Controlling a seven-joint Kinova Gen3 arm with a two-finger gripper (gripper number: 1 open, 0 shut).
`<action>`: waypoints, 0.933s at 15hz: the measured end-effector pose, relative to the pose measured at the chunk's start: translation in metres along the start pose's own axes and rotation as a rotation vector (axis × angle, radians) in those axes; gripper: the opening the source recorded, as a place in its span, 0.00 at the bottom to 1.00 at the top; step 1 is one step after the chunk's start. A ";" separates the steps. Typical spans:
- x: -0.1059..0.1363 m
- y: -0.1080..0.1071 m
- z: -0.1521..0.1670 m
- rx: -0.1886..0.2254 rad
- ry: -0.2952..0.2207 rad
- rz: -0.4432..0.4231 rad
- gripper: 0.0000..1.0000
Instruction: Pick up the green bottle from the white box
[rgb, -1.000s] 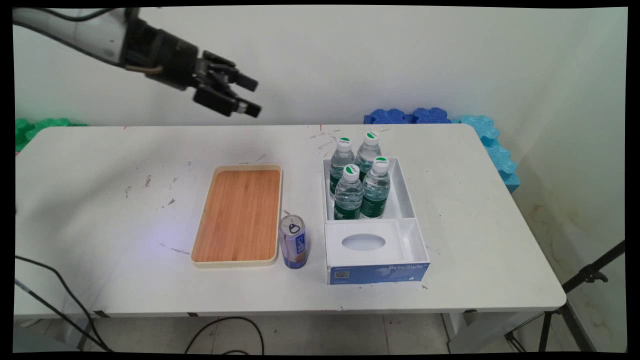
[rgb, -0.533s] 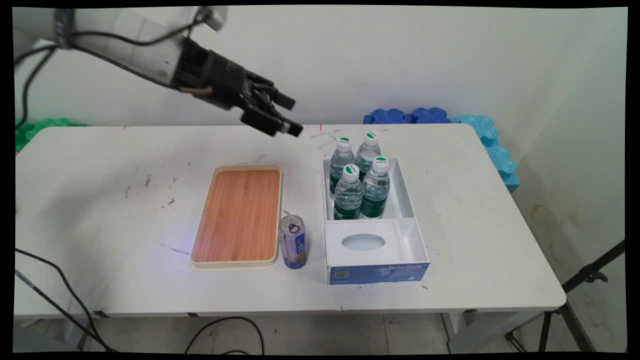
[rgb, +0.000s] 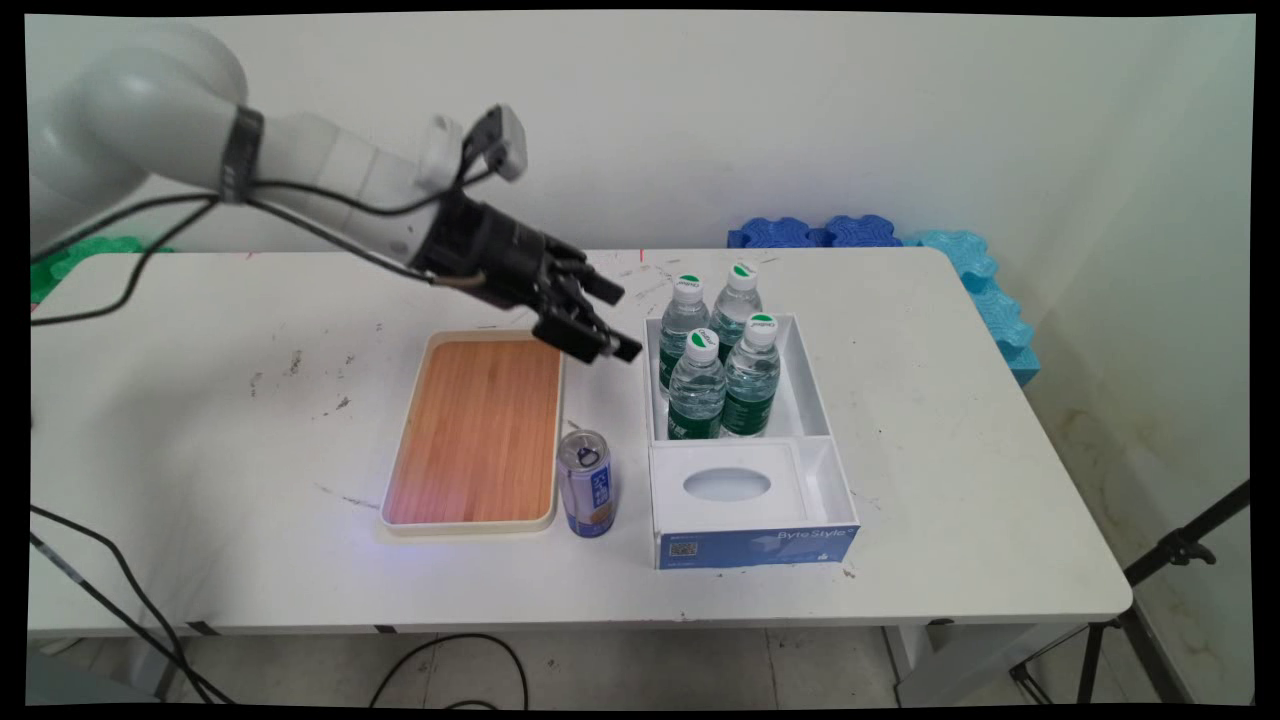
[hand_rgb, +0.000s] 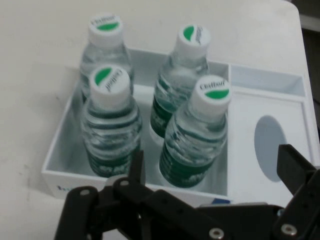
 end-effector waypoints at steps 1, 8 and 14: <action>-0.006 0.001 0.008 -0.005 -0.008 -0.003 1.00; -0.033 0.005 0.046 -0.037 -0.033 -0.007 1.00; -0.043 0.003 0.074 -0.035 -0.018 -0.002 1.00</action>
